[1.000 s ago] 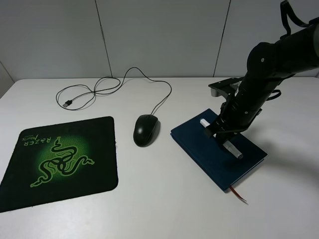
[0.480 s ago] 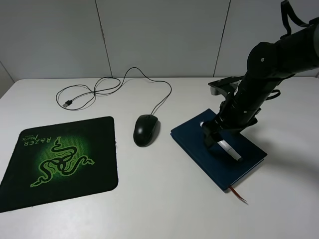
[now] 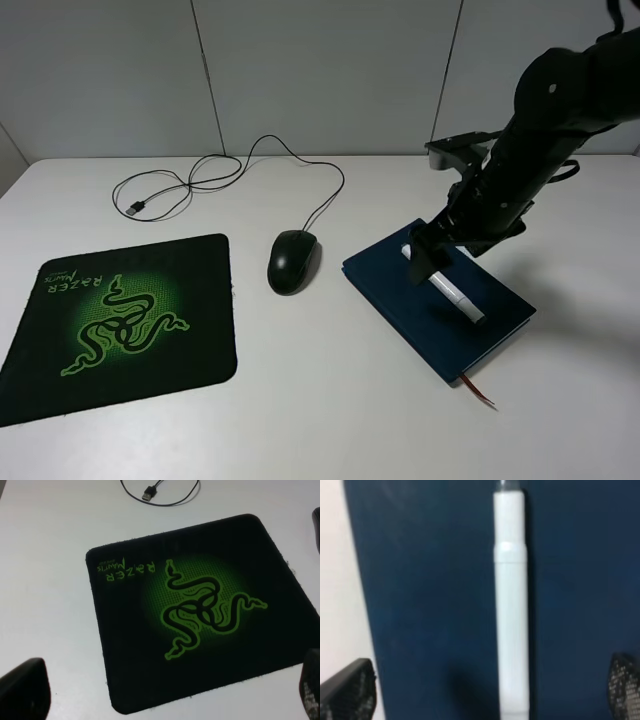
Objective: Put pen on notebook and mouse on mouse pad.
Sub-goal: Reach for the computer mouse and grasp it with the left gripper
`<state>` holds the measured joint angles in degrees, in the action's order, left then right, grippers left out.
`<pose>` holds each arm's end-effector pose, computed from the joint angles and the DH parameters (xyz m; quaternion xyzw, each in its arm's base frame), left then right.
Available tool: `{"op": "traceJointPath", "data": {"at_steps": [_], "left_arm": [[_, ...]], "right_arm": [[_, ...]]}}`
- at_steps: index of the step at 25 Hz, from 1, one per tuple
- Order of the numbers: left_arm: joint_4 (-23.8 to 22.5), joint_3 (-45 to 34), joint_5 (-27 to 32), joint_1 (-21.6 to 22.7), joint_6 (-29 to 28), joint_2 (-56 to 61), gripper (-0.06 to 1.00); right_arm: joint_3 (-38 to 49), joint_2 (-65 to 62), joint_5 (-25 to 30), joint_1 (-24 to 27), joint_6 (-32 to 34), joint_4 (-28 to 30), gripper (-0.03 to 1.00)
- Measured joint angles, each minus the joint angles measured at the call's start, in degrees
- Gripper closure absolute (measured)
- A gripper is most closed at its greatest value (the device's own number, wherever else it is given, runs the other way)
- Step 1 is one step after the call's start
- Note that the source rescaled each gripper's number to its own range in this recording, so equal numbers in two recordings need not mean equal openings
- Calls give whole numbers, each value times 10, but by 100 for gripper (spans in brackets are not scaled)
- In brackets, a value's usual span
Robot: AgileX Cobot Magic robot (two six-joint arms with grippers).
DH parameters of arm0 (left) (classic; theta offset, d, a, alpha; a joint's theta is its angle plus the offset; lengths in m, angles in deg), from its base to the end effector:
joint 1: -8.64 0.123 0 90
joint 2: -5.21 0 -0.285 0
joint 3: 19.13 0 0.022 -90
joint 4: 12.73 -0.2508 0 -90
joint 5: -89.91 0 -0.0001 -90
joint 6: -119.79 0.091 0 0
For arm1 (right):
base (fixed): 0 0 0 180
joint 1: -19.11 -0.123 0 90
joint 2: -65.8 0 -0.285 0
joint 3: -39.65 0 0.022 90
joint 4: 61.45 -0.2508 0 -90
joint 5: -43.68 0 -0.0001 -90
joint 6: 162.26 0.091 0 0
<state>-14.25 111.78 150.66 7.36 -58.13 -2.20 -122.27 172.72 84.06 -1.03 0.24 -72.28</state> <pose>-0.0047 0.0022 0.2748 0.0245 0.8534 0.0169 0.5205 0.3008 0.1221 0.1826 -0.2584 0.9551 0.0727 0.1250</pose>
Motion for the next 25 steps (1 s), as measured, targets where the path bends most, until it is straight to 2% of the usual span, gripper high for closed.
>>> {"op": "traceJointPath", "data": {"at_steps": [3, 8, 18, 25], "left_arm": [[0, 0, 0, 0, 0, 0, -6], [0, 0, 0, 0, 0, 0, -6], [0, 0, 0, 0, 0, 0, -6], [0, 0, 0, 0, 0, 0, -6]], "right_arm": [[0, -43, 24, 0, 10, 6, -3], [0, -111, 94, 0, 41, 31, -3], [0, -264, 278, 0, 102, 81, -3], [55, -418, 290, 0, 138, 82, -3]]}}
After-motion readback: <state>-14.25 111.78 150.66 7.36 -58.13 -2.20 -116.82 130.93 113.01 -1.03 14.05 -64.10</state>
